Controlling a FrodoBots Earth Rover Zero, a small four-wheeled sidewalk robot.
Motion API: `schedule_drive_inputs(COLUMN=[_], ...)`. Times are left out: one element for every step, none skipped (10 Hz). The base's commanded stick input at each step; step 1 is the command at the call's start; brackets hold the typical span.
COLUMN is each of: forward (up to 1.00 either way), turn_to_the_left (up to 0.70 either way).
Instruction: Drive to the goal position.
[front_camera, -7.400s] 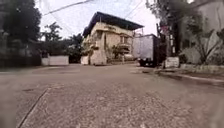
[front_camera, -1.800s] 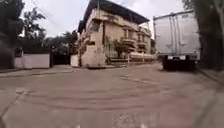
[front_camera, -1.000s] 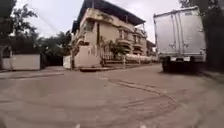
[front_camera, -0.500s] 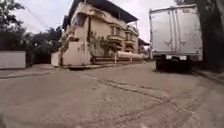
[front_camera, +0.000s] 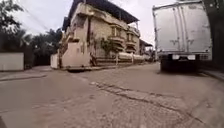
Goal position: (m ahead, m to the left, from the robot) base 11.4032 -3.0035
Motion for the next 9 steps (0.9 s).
schedule_drive_inputs(forward=[0.85, 0.85, 0.85, 0.85, 0.85, 0.85, 0.85, 0.85, 0.85], turn_to_the_left=[-0.34, -0.34, -0.34, -0.34, -0.34, -0.34, -0.15, -0.04, 0.0])
